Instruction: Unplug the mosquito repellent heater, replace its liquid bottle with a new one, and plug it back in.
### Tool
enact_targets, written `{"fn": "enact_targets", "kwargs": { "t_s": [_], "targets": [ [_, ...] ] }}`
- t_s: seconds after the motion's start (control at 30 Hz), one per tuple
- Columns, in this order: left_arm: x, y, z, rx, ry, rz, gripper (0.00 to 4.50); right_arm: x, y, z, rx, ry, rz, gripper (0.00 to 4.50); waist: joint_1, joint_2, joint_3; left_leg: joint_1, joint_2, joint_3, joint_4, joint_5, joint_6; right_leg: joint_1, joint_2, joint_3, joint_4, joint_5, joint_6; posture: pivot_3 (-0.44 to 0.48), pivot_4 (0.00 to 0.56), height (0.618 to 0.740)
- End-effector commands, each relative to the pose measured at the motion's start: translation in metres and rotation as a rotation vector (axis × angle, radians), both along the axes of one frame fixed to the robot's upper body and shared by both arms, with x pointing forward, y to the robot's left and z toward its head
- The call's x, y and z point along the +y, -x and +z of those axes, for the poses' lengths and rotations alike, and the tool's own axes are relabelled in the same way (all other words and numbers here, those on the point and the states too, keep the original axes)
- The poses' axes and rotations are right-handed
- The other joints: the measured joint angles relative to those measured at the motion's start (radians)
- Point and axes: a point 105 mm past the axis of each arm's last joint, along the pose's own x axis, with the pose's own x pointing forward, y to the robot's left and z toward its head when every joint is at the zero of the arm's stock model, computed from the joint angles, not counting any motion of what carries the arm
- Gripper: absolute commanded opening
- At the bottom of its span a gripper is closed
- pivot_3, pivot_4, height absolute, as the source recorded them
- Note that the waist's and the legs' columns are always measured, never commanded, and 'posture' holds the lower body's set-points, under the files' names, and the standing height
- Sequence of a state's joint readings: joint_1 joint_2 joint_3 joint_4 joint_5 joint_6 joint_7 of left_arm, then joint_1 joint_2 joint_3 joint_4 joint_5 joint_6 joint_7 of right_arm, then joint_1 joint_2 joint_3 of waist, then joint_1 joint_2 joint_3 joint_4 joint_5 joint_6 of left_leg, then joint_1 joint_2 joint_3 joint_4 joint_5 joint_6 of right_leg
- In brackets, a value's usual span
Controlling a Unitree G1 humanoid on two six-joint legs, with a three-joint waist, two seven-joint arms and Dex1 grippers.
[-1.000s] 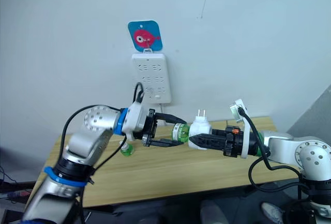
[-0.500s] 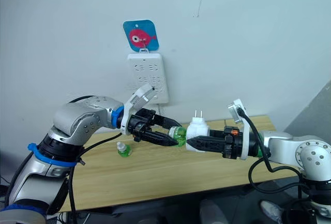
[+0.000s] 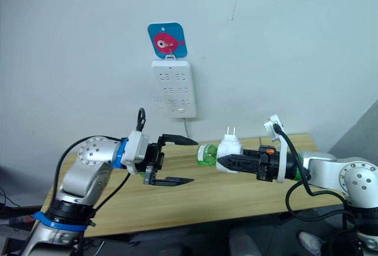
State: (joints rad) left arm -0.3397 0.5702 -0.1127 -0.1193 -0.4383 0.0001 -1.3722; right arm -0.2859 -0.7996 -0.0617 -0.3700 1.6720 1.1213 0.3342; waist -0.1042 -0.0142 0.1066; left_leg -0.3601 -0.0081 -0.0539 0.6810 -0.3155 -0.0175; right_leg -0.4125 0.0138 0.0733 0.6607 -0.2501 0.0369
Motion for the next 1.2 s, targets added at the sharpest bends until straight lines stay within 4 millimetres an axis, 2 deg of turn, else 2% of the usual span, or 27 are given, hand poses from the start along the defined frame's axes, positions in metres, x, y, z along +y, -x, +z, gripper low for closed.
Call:
{"fn": "enact_targets", "kwargs": {
  "t_s": [0.03,0.2,0.47,0.57,0.7,0.77,0.93,1.03,1.2],
  "targets": [
    [-0.007,-0.002,0.012,-0.262,0.099,0.03,4.5,-0.002,0.0,0.014,-0.049,-0.039,-0.002,3.05,0.005,0.0,0.0,0.0,0.0,0.0,0.0,0.0,0.0,0.0,0.0,0.0,0.0,0.0,0.0,-0.145,0.081,0.74],
    [-0.022,-0.003,0.018,-0.37,0.204,0.035,4.5,-0.001,0.0,0.014,-0.052,-0.034,0.003,3.05,0.013,0.001,-0.001,-0.001,0.0,0.0,0.0,0.0,0.0,0.0,0.0,0.0,-0.001,0.001,0.0,-0.148,0.078,0.74],
    [-0.029,-0.005,0.012,-0.363,0.197,0.006,4.5,0.001,0.0,0.015,-0.056,-0.034,0.009,3.05,0.013,0.001,-0.001,-0.001,0.0,0.001,0.0,0.0,0.0,0.002,0.002,0.0,0.001,0.0,0.002,-0.148,0.076,0.74],
    [-0.031,-0.007,0.009,-0.361,0.187,0.001,3.89,0.001,0.0,0.016,-0.057,-0.036,0.01,3.05,0.013,0.001,-0.001,-0.001,0.0,0.001,0.0,0.0,0.0,0.002,0.002,0.0,0.001,0.0,0.002,-0.148,0.076,0.74],
    [-0.035,-0.012,0.006,-0.359,0.175,0.019,2.61,0.001,0.001,0.016,-0.058,-0.036,0.011,3.05,0.014,0.001,-0.001,-0.001,0.0,0.0,0.0,0.0,0.0,0.002,0.002,0.0,0.001,0.0,0.002,-0.148,0.076,0.74],
    [-0.038,-0.013,0.006,-0.36,0.181,0.022,2.21,0.001,0.001,0.016,-0.058,-0.037,0.011,3.05,0.013,0.001,-0.001,-0.001,0.0,0.0,0.0,0.0,0.0,0.002,0.002,0.0,0.001,0.0,0.002,-0.148,0.076,0.74],
    [-0.04,-0.011,0.017,-0.357,0.198,0.004,2.21,0.001,0.001,0.017,-0.06,-0.035,0.012,3.05,0.013,0.001,-0.001,-0.001,0.0,0.0,0.0,0.0,0.0,0.002,0.002,0.0,0.001,0.0,0.001,-0.152,0.079,0.74],
    [-0.035,-0.007,0.019,-0.212,0.091,-0.057,2.21,0.0,0.003,0.017,-0.062,-0.027,0.016,3.05,0.011,0.001,-0.001,-0.001,0.0,0.0,0.0,0.0,0.0,0.002,0.002,-0.001,0.001,0.0,0.002,-0.148,0.081,0.74],
    [-0.028,-0.016,0.035,0.267,-0.042,-0.028,2.21,0.0,0.008,0.014,-0.067,0.006,0.051,3.05,0.002,0.001,-0.001,-0.001,0.0,-0.001,0.0,0.0,0.0,0.003,0.003,-0.002,0.002,-0.001,0.004,-0.136,0.081,0.74]
  ]
}}
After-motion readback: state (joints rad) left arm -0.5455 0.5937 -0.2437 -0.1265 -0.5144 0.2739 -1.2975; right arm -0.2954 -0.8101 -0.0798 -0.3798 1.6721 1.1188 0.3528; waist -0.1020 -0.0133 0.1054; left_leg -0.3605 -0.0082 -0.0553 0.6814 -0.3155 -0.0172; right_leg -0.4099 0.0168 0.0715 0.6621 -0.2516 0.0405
